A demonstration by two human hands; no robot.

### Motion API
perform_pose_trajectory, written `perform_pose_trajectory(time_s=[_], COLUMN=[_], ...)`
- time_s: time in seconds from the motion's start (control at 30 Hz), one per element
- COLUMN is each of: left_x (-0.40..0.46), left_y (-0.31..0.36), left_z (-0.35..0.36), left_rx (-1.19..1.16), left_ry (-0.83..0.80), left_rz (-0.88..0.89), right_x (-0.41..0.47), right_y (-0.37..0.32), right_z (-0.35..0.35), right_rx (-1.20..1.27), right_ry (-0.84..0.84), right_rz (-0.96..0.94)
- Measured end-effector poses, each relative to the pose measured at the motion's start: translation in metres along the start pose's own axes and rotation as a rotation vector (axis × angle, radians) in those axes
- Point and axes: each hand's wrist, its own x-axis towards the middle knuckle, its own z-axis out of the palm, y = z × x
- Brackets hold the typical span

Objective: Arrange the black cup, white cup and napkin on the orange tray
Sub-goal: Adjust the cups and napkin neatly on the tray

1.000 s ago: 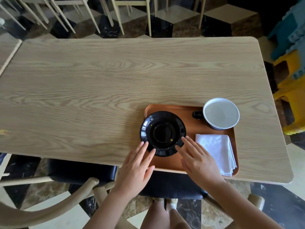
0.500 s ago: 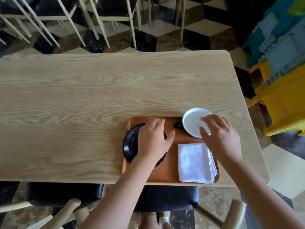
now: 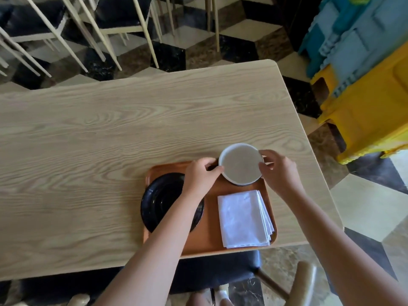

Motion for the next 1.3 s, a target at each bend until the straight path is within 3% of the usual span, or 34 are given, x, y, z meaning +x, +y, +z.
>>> perform_pose_trajectory(time_s=[0.2, 0.73, 0.83, 0.93, 1.0, 1.1, 1.17, 1.3], left_x=[0.003, -0.011, -0.025, -0.055, -0.081, -0.109, -0.116, -0.115], left_y=[-0.009, -0.023, -0.024, -0.034, -0.046, -0.069, -0.076, -0.077], left_z=[-0.007, -0.022, -0.018, -0.012, 0.003, 0.041, 0.061, 0.067], left_rx=[-0.068, -0.068, 0.031, 0.105, 0.195, 0.477, 0.591, 0.628], left_ry=[-0.044, 0.013, 0.205, 0.451, 0.358, 0.054, -0.052, -0.100], left_rz=[-0.036, -0.026, 0.065, 0.323, 0.506, 0.663, 0.629, 0.546], right_x=[-0.002, -0.010, -0.020, -0.048, -0.071, -0.092, -0.096, -0.098], right_y=[-0.002, -0.008, -0.004, 0.017, 0.041, 0.075, 0.085, 0.080], right_z=[0.006, 0.024, 0.020, 0.011, 0.008, 0.013, 0.016, 0.020], right_rx=[0.092, 0.102, 0.050, -0.227, -0.383, -0.584, -0.635, -0.640], right_ry=[-0.014, -0.020, -0.011, 0.064, 0.038, -0.192, -0.256, -0.260], right_rz=[0.062, -0.024, -0.068, -0.282, -0.443, -0.568, -0.553, -0.550])
